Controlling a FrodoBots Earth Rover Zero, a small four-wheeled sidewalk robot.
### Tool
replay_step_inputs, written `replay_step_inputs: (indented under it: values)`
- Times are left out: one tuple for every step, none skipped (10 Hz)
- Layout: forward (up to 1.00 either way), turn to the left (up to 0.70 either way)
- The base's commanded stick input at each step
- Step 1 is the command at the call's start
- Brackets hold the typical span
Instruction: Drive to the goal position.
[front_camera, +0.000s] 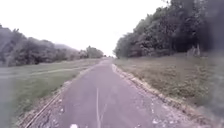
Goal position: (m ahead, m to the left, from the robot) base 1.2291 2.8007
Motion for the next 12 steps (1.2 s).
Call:
replay_step_inputs:
  values:
    - [0.85,0.00]
    - [0.85,0.00]
    - [0.85,0.00]
    - [0.85,0.00]
    - [0.85,0.00]
    - [0.85,0.00]
    - [0.85,0.00]
    - [0.85,0.00]
    - [0.85,0.00]
    - [0.85,0.00]
    - [0.85,0.00]
    - [0.85,0.00]
